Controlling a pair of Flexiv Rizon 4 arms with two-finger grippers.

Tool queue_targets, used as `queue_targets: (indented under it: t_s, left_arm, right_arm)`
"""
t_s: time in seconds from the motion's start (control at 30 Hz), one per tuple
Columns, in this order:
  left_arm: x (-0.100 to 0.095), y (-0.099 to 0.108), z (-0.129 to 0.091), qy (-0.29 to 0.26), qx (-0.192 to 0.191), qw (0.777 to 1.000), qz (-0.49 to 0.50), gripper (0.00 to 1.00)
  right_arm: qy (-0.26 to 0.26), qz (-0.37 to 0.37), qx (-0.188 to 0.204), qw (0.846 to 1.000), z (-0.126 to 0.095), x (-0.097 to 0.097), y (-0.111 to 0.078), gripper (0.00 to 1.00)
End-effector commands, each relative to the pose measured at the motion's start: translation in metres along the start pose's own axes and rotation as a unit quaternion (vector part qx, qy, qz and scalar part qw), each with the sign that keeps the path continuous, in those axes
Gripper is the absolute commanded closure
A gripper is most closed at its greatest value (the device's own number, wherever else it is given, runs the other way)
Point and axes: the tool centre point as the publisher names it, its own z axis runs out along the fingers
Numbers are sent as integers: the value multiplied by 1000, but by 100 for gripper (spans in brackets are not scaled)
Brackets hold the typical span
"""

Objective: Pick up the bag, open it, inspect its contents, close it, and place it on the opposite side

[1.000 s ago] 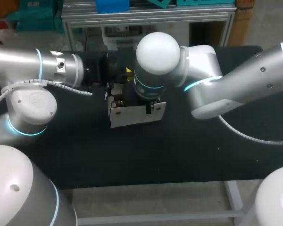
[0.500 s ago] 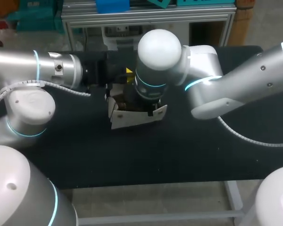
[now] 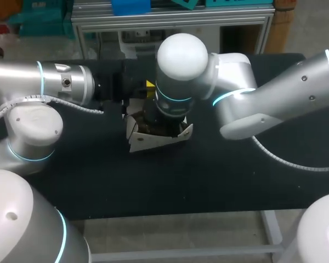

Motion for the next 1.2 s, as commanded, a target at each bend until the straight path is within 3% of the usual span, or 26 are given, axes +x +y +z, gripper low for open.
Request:
queue_targets:
  t_s: [0.03,0.87,1.13,1.2]
  left_arm:
    - [-1,-8,-3,-3,3,1000,2,100]
    - [3,-10,-2,-1,0,1000,4,100]
    - [5,-10,0,2,-2,1000,1,100]
    - [6,-10,0,2,-2,1000,1,100]
  right_arm:
    - [1,0,5,1000,14,4,4,0]
    - [-11,3,4,1000,7,3,2,0]
    - [-40,7,-1,999,-8,1,4,0]
    - [-47,7,-2,999,-13,1,4,39]
